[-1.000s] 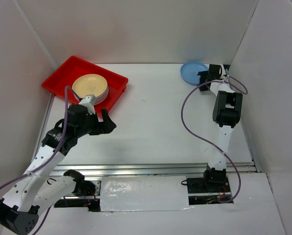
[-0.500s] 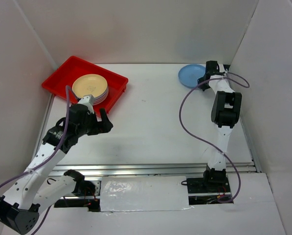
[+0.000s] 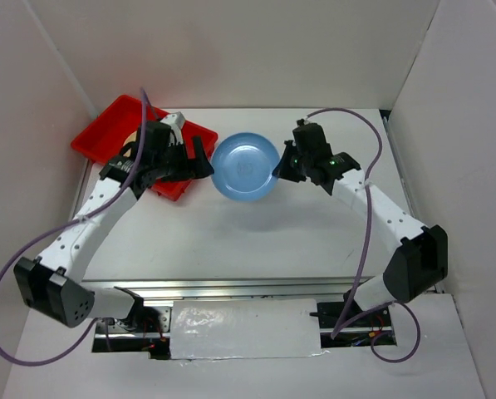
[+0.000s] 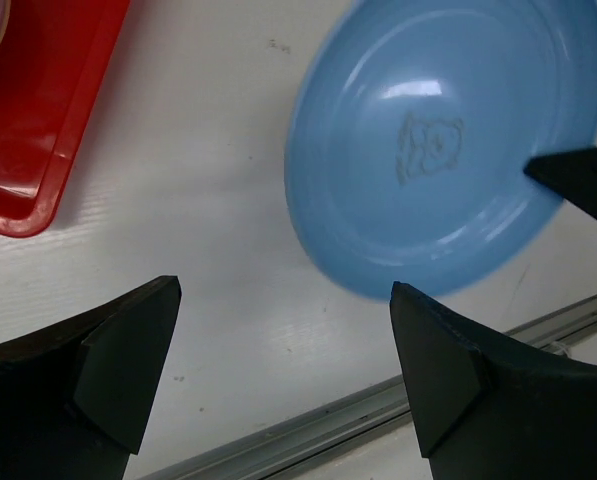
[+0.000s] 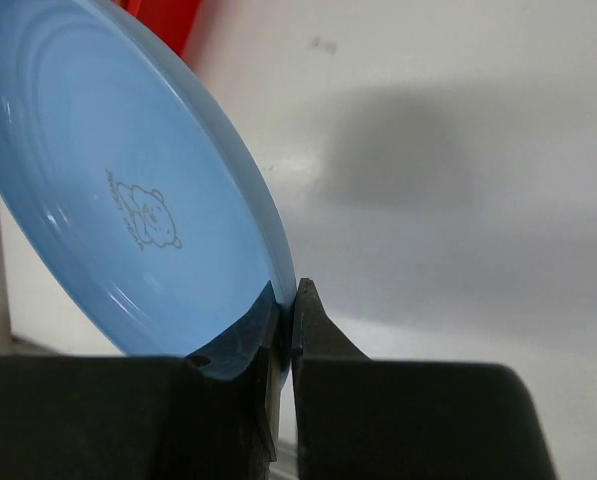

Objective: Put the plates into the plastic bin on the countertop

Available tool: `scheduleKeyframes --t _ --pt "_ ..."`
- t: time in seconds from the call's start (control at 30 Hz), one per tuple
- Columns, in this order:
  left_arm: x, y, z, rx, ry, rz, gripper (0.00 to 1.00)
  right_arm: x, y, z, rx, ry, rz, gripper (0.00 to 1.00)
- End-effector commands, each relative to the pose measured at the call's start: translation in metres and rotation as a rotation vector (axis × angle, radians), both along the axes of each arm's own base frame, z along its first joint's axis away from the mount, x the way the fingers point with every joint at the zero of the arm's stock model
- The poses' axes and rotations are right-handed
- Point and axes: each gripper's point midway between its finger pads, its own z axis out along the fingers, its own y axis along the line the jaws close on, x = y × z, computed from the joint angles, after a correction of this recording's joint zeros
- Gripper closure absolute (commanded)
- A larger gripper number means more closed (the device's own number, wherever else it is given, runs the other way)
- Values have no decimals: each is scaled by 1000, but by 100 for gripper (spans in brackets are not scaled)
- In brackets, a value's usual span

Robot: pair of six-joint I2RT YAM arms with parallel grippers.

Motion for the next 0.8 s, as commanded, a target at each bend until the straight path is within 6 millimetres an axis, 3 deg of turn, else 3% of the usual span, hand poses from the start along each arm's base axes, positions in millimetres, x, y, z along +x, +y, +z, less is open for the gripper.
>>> scheduleKeyframes --t 0.0,0.1,0.2,0.3,0.33,0.43,0.47,0.5,0.53,0.57,0.6,0.63,0.67,0.77 --pt "5 6 -2 57 28 -20 1 -10 32 30 126 -89 144 100" --pt "6 16 -15 95 68 10 3 -23 46 39 159 -100 177 100" --pt "6 20 -22 95 69 24 13 -32 59 45 200 -102 228 100" --pt "6 20 -26 77 76 22 49 -42 73 49 257 -88 298 100" --pt "9 20 -25 70 67 29 82 -45 76 49 271 -80 315 100" --pt "16 23 -25 62 65 56 100 -52 82 57 324 -90 363 97" --pt "19 26 -23 60 60 73 100 -51 79 56 337 -102 367 85" --pt "26 39 -22 60 55 123 100 -56 78 62 360 -111 384 59" --pt "31 47 -21 33 62 181 100 -56 71 54 358 -99 364 1" --pt "34 59 -24 15 74 242 100 -51 57 48 347 -89 309 0" --pt "41 90 -26 -14 88 360 100 -43 39 46 323 -100 215 0" --pt "44 106 -23 -79 92 457 100 -44 26 25 300 -66 160 0" --pt "53 147 -29 -123 78 586 100 -42 12 25 302 -80 119 0" --pt "70 173 -30 -270 68 666 100 -52 0 -4 297 -35 120 0"
